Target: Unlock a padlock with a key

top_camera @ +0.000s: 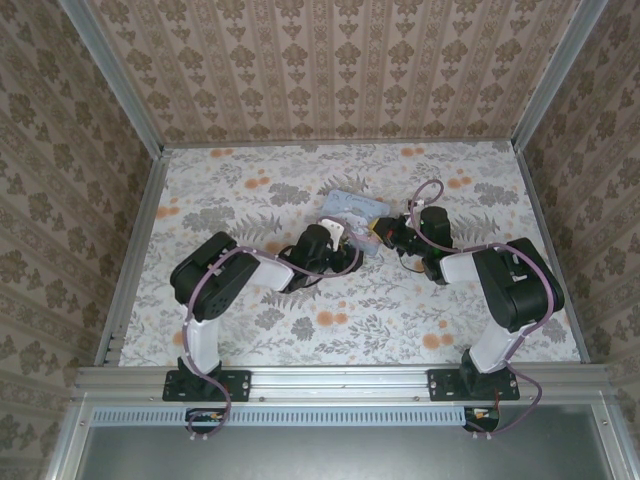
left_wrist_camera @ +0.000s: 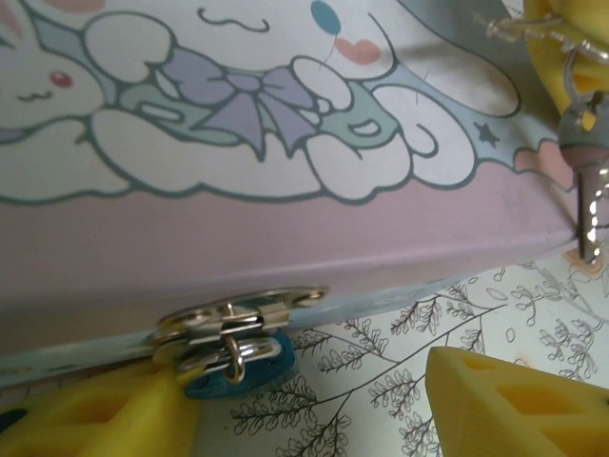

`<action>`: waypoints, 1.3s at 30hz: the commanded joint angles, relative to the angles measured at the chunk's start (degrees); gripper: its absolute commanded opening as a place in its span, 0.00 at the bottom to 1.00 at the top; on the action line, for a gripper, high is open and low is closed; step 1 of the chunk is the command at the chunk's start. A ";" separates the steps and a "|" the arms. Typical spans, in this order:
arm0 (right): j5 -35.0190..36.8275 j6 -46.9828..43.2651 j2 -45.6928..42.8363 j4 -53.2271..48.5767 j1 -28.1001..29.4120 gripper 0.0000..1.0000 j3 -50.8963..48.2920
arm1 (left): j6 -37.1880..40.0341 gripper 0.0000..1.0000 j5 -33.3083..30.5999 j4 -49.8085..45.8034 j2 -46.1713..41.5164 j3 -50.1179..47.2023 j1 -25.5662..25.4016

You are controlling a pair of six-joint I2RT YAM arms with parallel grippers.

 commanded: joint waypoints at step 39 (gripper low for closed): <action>-0.25 0.74 2.63 1.86 -0.12 0.00 -0.51 | -20.05 0.50 -0.06 14.76 4.63 -2.25 -0.80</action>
